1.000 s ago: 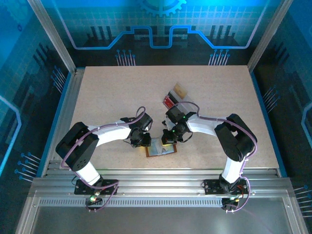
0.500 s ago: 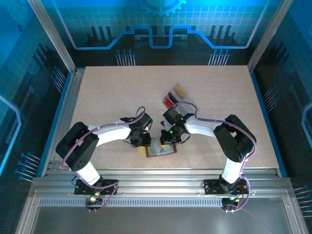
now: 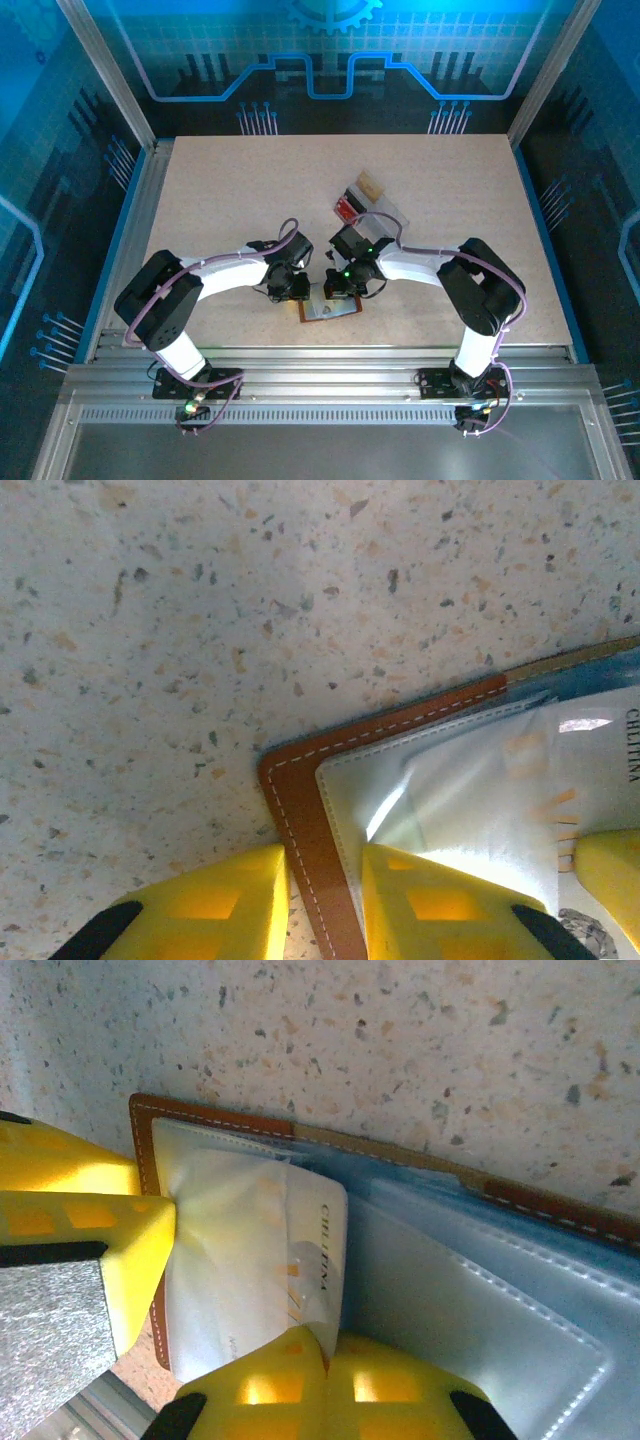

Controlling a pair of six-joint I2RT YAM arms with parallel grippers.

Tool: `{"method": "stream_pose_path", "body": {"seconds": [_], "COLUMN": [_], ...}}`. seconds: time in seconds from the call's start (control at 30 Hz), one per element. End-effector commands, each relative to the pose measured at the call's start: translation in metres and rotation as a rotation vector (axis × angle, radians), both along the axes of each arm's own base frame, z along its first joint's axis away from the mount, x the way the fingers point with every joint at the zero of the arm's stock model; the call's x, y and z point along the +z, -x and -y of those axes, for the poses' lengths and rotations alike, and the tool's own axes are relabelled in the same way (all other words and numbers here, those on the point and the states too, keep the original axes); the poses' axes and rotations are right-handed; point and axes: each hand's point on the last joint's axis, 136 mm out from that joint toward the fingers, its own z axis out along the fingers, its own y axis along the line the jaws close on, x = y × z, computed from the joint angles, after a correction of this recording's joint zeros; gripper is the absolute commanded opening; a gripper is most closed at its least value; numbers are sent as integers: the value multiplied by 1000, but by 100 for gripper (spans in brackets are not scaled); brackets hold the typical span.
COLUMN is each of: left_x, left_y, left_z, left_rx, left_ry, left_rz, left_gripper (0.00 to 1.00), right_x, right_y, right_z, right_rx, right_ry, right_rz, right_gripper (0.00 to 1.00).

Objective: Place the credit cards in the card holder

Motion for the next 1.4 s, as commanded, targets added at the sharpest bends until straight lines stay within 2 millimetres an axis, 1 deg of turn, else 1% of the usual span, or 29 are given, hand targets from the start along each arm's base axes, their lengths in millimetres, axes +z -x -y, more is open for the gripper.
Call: {"method": "stream_pose_path", "body": {"seconds": [0.0, 0.17, 0.3, 0.37, 0.53, 0.73, 0.83, 0.97, 1.0, 1.1, 1.13, 1.2, 1.3, 1.37], "left_x": [-39, -39, -37, -37, -37, -38, -37, -38, -38, -38, -38, -37, -38, -38], "left_y": [24, 25, 24, 24, 23, 25, 25, 25, 25, 25, 25, 25, 25, 25], "left_z": [0, 1, 3, 3, 3, 2, 2, 2, 2, 3, 3, 3, 3, 3], "left_rx": [-23, -22, -23, -21, -19, -19, -19, -18, -18, -19, -19, -21, -21, -22], "left_ry": [-4, 0, 5, 6, 7, 5, 5, 7, 6, 10, 11, 12, 9, 10], "left_rz": [-109, -112, -106, -107, -107, -109, -109, -110, -110, -111, -112, -110, -111, -110], "left_gripper": [24, 24, 24, 24, 25, 25, 25, 25, 25, 25, 25, 25, 25, 25], "right_x": [-22, -22, -21, -19, -7, 4, 11, 18, 17, 13, 11, 10, 18, 24], "right_y": [12, 16, 17, 17, 15, 10, 9, 7, 6, 3, 2, -2, -3, -4], "right_z": [6, -3, -8, -7, -3, 3, 5, 10, 13, 26, 31, 40, 35, 29], "right_rx": [8, 30, 36, 42, 59, 64, 76, 87, 88, 84, 82, 71, 83, 97], "right_ry": [89, 82, 70, 67, 69, 51, 49, 66, 84, 165, 198, 261, 265, 261], "right_rz": [8, 16, 15, 20, 43, 43, 52, 69, 73, 85, 89, 105, 144, 167], "right_gripper": [0, 1, 4, 8, 22, 34, 38, 40, 39, 29, 24, 10, 3, 0]}}
